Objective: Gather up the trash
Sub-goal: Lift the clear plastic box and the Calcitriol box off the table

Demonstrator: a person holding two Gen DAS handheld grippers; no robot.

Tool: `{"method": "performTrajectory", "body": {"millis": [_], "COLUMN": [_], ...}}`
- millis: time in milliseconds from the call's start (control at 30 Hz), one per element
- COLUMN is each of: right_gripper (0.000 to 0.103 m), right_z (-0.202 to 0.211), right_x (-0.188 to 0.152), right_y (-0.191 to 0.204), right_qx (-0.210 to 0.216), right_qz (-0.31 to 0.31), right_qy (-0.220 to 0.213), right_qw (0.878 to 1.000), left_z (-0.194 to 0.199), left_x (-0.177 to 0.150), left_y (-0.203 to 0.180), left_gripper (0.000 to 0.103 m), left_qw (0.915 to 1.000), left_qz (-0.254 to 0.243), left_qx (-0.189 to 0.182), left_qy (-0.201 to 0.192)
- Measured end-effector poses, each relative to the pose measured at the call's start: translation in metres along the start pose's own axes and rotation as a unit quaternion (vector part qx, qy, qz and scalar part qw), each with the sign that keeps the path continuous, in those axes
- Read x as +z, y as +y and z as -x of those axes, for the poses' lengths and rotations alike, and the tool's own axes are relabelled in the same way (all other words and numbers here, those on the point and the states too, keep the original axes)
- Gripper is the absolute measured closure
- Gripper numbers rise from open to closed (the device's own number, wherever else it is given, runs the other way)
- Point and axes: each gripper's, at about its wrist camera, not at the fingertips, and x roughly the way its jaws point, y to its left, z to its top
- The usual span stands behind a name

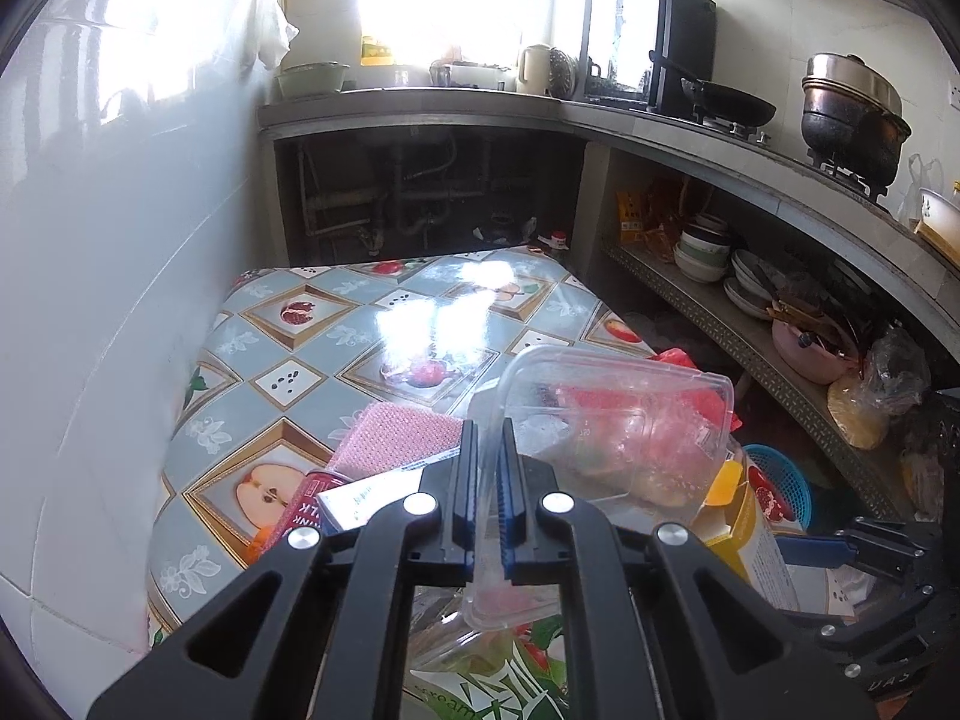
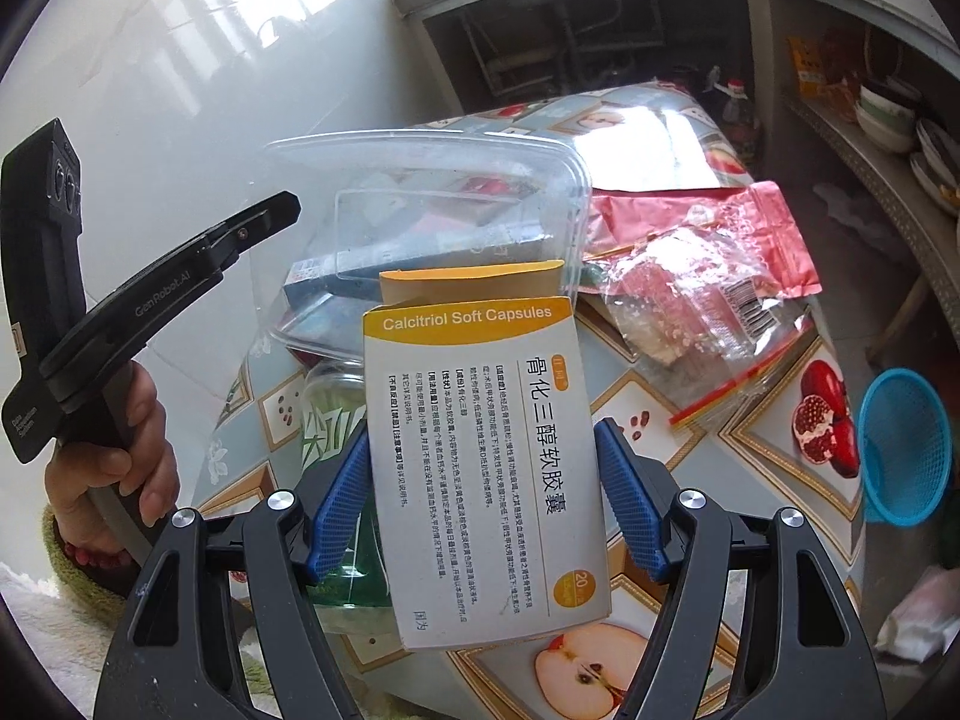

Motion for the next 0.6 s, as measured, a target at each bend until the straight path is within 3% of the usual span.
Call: {"method": "performTrajectory", "body": {"millis": [600], "right_gripper": [0.034], "right_z": [0.014], "right_x": [-0.001], "right_y": [-0.019], "right_qx": [0.003], "right_qz": [-0.024], "right_qy": [-0.016], "right_qw": [1.0], "left_z": [0.005], "left_x": [0.006], "left_y": [0.0], "left_gripper": [0.098], "left_qw": [0.9998], "left_qz": [0.01], "left_qx": [0.007], "left_qy": [-0.012]}}
